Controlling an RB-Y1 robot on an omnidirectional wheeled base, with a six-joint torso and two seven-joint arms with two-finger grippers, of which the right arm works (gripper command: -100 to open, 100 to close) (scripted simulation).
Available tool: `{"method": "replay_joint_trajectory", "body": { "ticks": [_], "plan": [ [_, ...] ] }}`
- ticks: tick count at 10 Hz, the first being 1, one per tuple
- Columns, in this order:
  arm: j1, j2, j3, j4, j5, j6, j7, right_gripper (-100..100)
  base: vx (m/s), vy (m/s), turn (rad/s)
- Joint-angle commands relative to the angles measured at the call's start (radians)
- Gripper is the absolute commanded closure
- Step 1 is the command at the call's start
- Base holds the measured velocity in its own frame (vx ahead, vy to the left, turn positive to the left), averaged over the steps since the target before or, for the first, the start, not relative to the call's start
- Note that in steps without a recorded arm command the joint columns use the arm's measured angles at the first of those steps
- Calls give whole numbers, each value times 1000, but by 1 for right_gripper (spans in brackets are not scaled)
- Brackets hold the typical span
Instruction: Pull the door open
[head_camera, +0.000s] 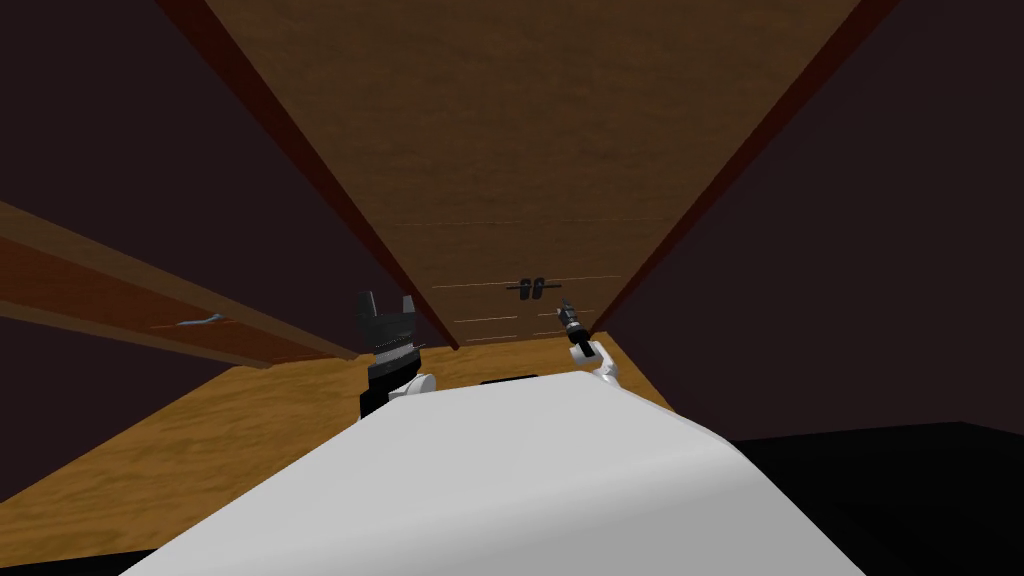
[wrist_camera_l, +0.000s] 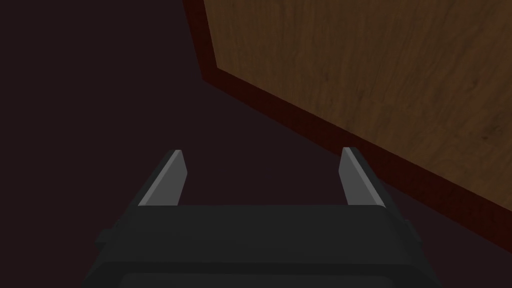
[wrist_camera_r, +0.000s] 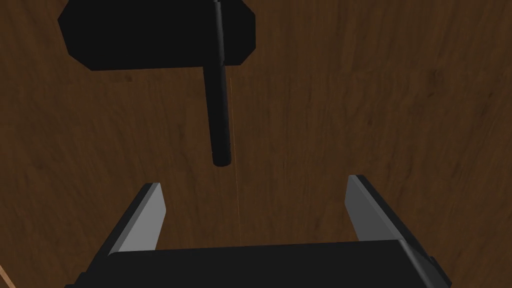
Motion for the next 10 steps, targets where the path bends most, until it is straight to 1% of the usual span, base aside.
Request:
{"method": "replay_joint_trajectory", "body": {
  "ticks": [1, 2, 3, 4, 5, 8, 10],
  "plan": [
    [-11, -3, -4, 29, 9, 5, -12, -100, 129, -8, 52],
    [-22, -7, -7, 55, 16, 11, -23, -100, 144, -18, 101],
    [-21, -9, -5, 43, 11, 9, -17, -100, 71, -10, 26],
    [-16, -31, -35, 72, -2, 1, -22, -100, 59, 2, 68],
    [-16, -31, -35, 72, -2, 1, -22, -100, 69, 14, 36],
    [-8, -69, -88, 122, -27, -19, -24, -100, 74, 13, 63],
    [-7, -82, -106, 140, -36, -27, -25, -100, 100, 13, 48]
  ]
}}
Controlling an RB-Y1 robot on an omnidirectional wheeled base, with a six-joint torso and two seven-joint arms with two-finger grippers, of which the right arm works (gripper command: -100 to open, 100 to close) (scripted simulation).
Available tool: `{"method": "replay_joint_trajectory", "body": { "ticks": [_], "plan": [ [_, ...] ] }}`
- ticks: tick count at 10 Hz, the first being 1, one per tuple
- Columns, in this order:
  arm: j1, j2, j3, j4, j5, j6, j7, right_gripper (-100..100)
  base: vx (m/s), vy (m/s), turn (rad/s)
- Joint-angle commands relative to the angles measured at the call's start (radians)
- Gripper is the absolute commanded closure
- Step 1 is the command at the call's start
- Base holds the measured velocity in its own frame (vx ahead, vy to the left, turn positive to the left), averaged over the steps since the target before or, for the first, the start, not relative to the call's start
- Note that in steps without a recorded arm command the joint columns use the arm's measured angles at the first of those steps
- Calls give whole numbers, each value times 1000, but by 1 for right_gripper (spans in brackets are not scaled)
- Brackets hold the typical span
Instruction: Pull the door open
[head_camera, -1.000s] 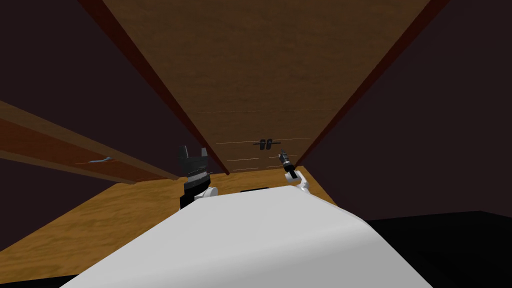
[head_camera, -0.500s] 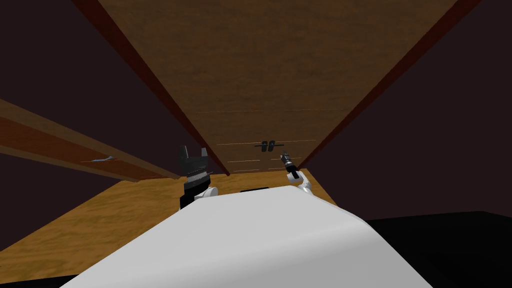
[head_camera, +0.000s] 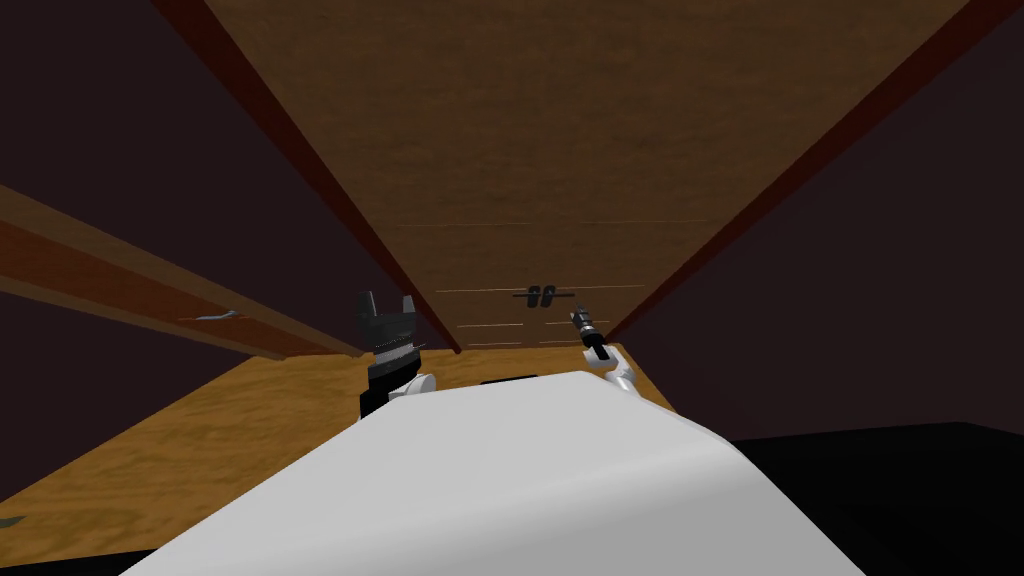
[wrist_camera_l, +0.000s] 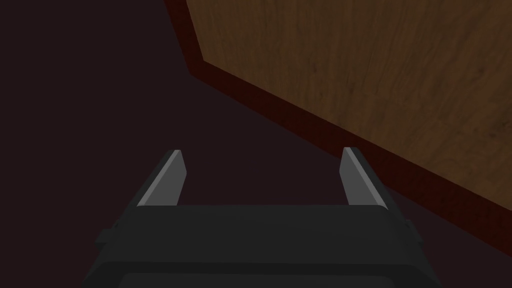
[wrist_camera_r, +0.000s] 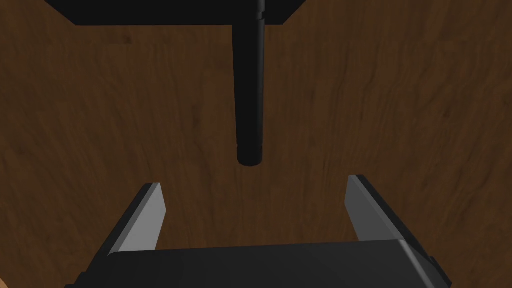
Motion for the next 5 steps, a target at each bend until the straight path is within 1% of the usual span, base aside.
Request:
{"method": "replay_joint_trajectory", "body": {
  "ticks": [1, 2, 3, 4, 5],
  "plan": [
    [-2, -17, -23, 30, -12, -15, -1, -100, 109, -6, 92],
    [-4, -31, -42, 53, -24, -28, -2, -100, 174, -17, 142],
    [-7, -37, -49, 66, -30, -37, -3, -100, 198, -36, 155],
    [-12, -39, -50, 74, -34, -45, -4, -100, 171, -62, 131],
    [-19, -37, -46, 79, -36, -52, -4, -100, 175, -16, 175]
  ]
}}
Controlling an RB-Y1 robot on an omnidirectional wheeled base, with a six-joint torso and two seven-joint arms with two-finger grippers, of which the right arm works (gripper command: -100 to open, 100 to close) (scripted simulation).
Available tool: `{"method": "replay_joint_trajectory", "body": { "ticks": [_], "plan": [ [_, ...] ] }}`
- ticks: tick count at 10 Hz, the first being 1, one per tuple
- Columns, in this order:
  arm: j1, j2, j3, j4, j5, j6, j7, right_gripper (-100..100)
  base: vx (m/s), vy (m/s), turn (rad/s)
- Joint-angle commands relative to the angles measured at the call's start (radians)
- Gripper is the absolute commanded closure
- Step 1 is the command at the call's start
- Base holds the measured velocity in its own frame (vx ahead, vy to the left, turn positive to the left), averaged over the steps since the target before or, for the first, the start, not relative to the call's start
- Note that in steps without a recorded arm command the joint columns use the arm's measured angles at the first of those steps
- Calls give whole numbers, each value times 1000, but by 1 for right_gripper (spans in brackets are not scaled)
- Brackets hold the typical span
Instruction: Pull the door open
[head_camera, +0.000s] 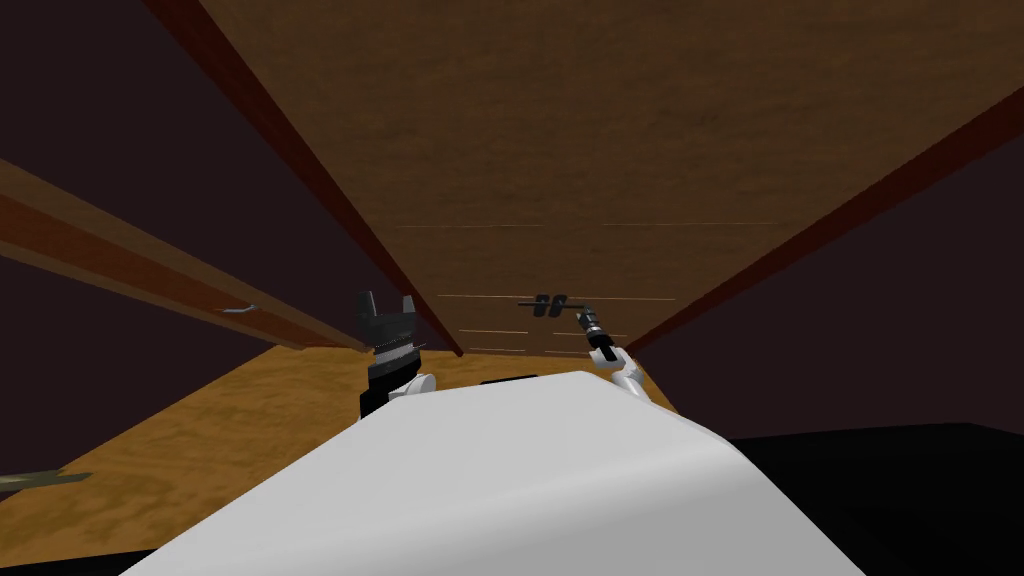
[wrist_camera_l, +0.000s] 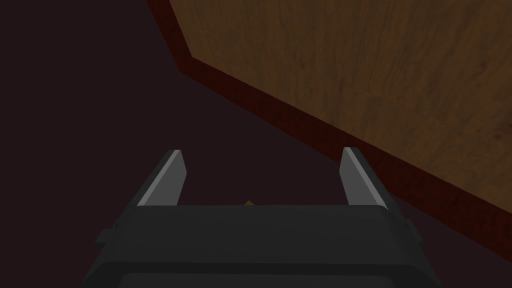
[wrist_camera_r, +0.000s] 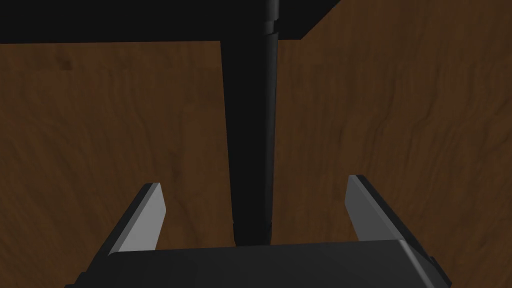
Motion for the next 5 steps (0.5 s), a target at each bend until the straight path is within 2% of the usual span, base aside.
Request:
{"method": "replay_joint_trajectory", "body": {
  "ticks": [1, 2, 3, 5],
  "plan": [
    [-14, 6, 10, 7, -2, -14, 0, -100, 203, 56, 167],
    [-8, 5, 5, 6, -1, -9, 2, -100, 94, 27, 29],
    [-8, 5, 5, 6, -1, -9, 2, 100, -13, -7, -25],
    [-8, 5, 5, 6, -1, -9, 2, 100, -30, -9, 8]
  ]
}}
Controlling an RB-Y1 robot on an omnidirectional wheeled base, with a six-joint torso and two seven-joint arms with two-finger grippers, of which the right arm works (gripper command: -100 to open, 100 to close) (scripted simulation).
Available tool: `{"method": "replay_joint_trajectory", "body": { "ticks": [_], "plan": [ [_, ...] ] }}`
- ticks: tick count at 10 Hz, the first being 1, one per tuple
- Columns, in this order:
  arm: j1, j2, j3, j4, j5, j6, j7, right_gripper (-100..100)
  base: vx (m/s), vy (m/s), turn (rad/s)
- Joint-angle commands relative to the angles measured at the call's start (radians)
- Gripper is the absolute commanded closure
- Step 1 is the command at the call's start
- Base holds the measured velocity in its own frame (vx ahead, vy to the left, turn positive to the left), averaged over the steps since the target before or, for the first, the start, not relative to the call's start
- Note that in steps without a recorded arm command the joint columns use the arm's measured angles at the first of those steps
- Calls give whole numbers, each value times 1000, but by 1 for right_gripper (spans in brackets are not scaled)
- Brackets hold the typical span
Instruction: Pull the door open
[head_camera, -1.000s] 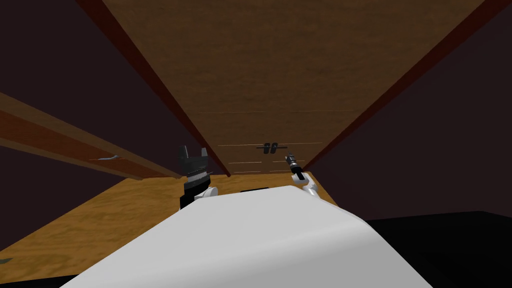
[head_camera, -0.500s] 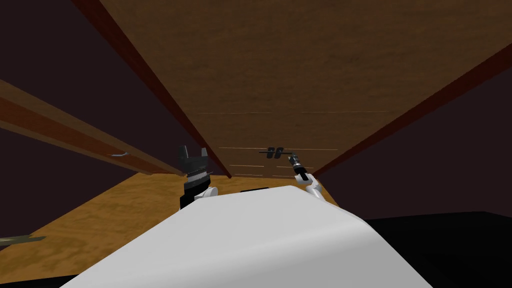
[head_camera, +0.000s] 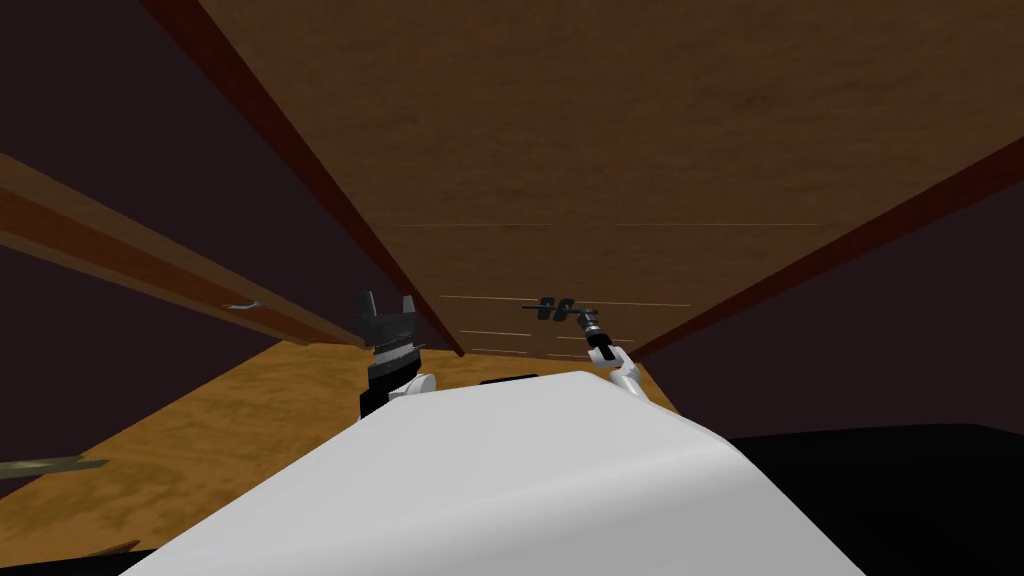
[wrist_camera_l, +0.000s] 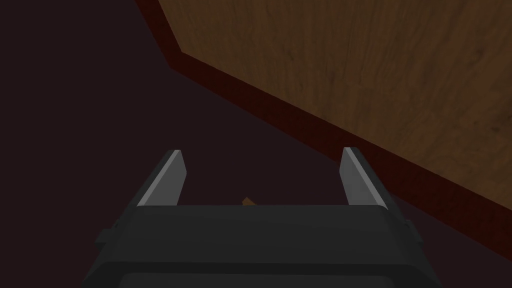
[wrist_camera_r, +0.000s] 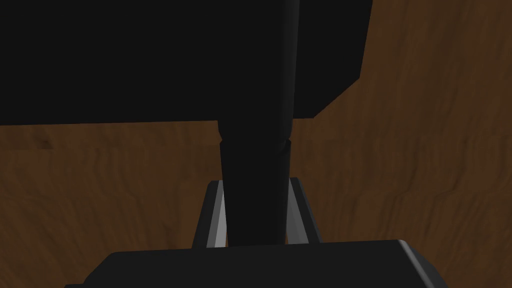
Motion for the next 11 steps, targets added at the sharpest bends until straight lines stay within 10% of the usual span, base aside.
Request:
{"method": "replay_joint_trajectory", "body": {
  "ticks": [1, 11],
  "plan": [
    [3, 0, 0, 1, 0, 1, 1, 100, -19, -2, 3],
    [96, -82, 64, -49, 37, -76, -127, 100, -165, -33, 83]
  ]
}}
